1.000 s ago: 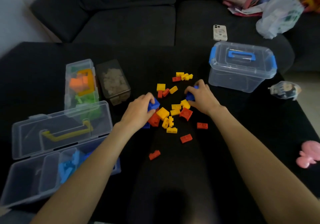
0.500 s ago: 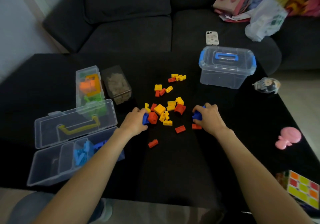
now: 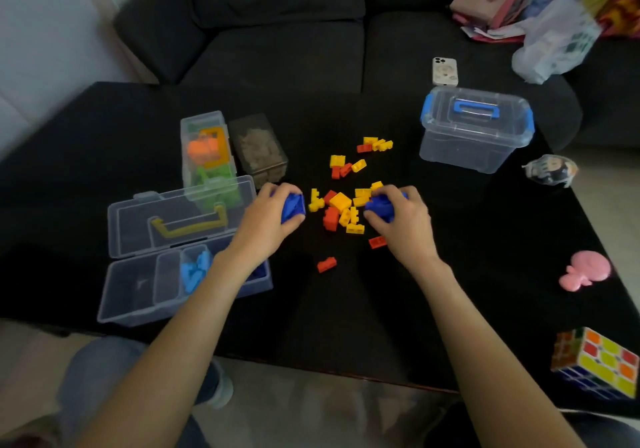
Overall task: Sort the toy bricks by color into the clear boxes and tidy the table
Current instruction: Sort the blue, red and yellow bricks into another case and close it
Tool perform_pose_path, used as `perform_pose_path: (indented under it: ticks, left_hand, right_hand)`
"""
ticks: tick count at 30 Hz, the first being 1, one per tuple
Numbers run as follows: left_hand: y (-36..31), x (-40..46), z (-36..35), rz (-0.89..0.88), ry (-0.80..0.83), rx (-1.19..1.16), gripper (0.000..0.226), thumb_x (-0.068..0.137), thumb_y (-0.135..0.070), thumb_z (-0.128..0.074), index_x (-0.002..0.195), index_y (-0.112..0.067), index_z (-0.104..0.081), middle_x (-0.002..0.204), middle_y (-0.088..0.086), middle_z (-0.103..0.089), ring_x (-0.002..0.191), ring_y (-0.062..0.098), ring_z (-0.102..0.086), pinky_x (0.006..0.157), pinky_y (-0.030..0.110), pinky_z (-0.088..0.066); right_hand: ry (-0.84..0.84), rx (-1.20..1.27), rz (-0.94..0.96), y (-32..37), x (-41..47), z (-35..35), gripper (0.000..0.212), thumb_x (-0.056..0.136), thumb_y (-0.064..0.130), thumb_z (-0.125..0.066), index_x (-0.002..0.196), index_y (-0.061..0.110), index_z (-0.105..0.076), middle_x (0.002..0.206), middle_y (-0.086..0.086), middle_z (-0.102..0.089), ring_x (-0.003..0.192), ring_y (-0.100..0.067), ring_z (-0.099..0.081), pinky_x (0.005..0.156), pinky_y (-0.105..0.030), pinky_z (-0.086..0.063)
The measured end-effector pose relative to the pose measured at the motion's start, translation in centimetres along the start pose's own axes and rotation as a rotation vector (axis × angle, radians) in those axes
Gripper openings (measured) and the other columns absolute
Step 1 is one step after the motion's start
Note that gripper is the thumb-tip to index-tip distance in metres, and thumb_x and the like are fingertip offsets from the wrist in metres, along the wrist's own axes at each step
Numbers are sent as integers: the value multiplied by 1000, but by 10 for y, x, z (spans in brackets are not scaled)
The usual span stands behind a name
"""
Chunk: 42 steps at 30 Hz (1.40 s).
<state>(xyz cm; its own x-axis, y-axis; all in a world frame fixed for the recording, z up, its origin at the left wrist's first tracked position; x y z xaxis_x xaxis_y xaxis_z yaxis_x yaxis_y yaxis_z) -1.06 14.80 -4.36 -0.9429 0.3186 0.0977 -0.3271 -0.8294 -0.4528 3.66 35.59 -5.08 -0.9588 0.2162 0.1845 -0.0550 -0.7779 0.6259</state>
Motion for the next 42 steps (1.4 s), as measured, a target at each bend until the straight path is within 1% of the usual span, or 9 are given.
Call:
perform_pose_path:
  ticks: [5,9,13,17,21,24,29,36,42]
  left_hand:
    - [56,-50,35,83,-89,-53,43,86,-20,-66,126,-21,-51,125,5,-45,109,17,-50,85,21,-35]
    - [77,-61,25,58,17,35,44,79,-18,-73,120,-16,-58,115,8,-53,102,24,-55,77,23,-35]
    - [78,-58,24,-6,101,91,49,75,-17,-75,121,-14,-58,113,9,-59,100,27,-58,83,34,-44]
    - [77,-61,31,-82,120,-2,49,72,-15,-77,117,-17,-59,108,5,-66,97,22,-62,85,34,-48]
    - [84,-77,25,-84,173,-139,58,77,-8,-70,131,-20,-50,124,3,-60,111,18,-56,94,32,-45]
    - [95,-82,27,-45,123,-80,54,84,-7,-63,135,-18,-47,131,4,-55,118,20,-52,100,32,-41]
    - [97,-81,37,-42,-12,20,28,85,-5,-61,112,-9,-65,116,7,-63,110,25,-55,92,32,-40]
    - [97,-86,41,-83,-62,72,11,77,-4,-64,83,-13,-66,92,4,-66,91,25,-60,75,34,-43]
    - [104,-93,45,-83,-149,45,16,79,-7,-66,94,-13,-67,100,4,-64,100,23,-54,83,33,-41]
  right_hand:
    - [162,177,156,105,-22,-62,32,83,27,-69,113,25,-57,110,4,-46,92,-5,-50,78,-13,-39]
    - [288,193,196,148,-32,-107,29,81,25,-70,108,18,-60,106,1,-47,89,-11,-53,77,-22,-47]
    - [372,43,208,159,-40,-134,33,81,25,-70,110,15,-59,104,-1,-46,86,-14,-53,78,-27,-49]
    - [413,-91,228,164,-42,-143,40,81,30,-70,115,16,-56,111,-6,-48,86,-17,-52,76,-26,-44]
    - [529,-213,240,167,-46,-158,55,78,35,-73,124,17,-48,118,-9,-45,101,-26,-54,85,-34,-48]
    - [591,-236,234,172,-45,-162,58,77,33,-73,123,15,-44,120,-12,-44,104,-28,-52,88,-39,-49]
    - [612,-248,236,177,-45,-167,46,84,17,-64,123,7,-43,124,-16,-42,110,-33,-49,90,-38,-47]
    - [536,-235,373,186,-58,-183,35,83,17,-59,113,5,-46,118,-15,-49,112,-32,-46,94,-38,-41]
    - [440,-124,478,188,-64,-163,35,86,16,-58,120,9,-53,121,-10,-52,112,-22,-49,98,-32,-43]
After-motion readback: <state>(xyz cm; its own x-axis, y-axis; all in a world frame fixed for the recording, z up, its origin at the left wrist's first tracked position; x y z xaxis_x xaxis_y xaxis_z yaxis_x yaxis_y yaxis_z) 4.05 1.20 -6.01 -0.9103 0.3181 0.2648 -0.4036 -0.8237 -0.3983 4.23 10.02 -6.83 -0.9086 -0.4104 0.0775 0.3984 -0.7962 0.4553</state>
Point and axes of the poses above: each hand's wrist, its own x-axis towards the middle knuckle, its own z-axis out of the back of the hand, y = z × x, the point moved 10 cm from there along x, towards the middle knuckle
